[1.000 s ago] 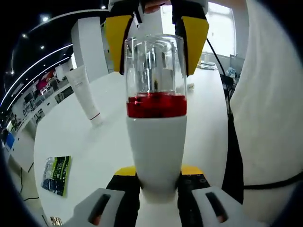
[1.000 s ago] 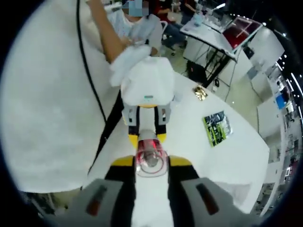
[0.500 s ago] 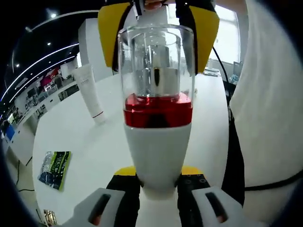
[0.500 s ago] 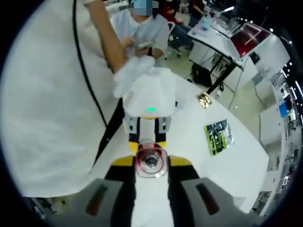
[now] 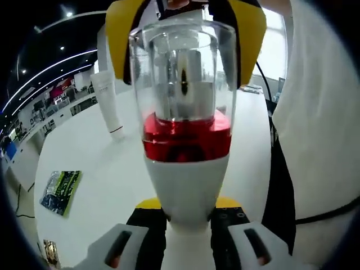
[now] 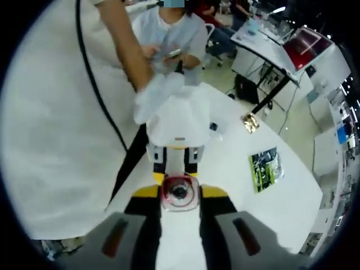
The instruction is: Arrange the skincare products in the storage area until every visible bottle or jar stands upright without overlapping.
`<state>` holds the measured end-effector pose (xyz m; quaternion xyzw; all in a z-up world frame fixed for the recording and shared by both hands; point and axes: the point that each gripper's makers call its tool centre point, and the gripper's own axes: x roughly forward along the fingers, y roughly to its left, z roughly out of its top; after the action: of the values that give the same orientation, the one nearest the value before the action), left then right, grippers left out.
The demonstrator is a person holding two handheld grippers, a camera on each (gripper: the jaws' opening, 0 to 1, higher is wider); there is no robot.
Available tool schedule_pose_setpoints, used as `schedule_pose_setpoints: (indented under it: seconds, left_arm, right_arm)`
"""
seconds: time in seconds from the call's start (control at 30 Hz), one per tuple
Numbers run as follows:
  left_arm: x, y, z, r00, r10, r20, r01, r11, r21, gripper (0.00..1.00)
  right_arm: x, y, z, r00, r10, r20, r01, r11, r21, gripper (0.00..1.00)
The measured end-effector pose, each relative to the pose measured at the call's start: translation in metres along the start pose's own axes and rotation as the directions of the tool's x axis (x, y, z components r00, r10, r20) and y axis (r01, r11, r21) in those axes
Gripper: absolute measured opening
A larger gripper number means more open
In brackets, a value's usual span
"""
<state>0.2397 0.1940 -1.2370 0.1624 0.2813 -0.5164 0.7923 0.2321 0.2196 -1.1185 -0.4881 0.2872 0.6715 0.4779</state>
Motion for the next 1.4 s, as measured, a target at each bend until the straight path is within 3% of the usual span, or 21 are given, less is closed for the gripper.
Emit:
schedule_pose_setpoints:
  seconds: [0.4, 0.83, 1.07, 1.4]
  left_arm:
    - [-0.004, 0.002, -0.009, 1.000, 0.003, 0.025, -0.002, 1.000, -0.028, 0.28]
    - [-0.015, 0.002, -0.017, 0.999, 0.045, 0.022, -0.045, 0.998, -0.035, 0.30]
    - [-0.033, 0.001, -0.009, 0.995, 0.073, 0.066, -0.070, 0.996, -0.055, 0.29]
    - [-0.048, -0.002, -0.005, 0.991, 0.106, 0.085, -0.101, 0.993, -0.066, 0.29]
  right_arm:
    - [0.011, -0.002, 0.021, 1.000, 0.030, 0.005, -0.030, 1.000, -0.005, 0.22]
    - [0.014, 0.000, 0.024, 0.999, 0.039, -0.012, -0.040, 0.999, -0.018, 0.22]
    - [0.014, 0.001, 0.026, 0.999, 0.040, -0.018, -0.040, 0.999, -0.026, 0.23]
    - [0.015, 0.003, 0.026, 0.999, 0.030, -0.029, -0.031, 0.999, -0.040, 0.23]
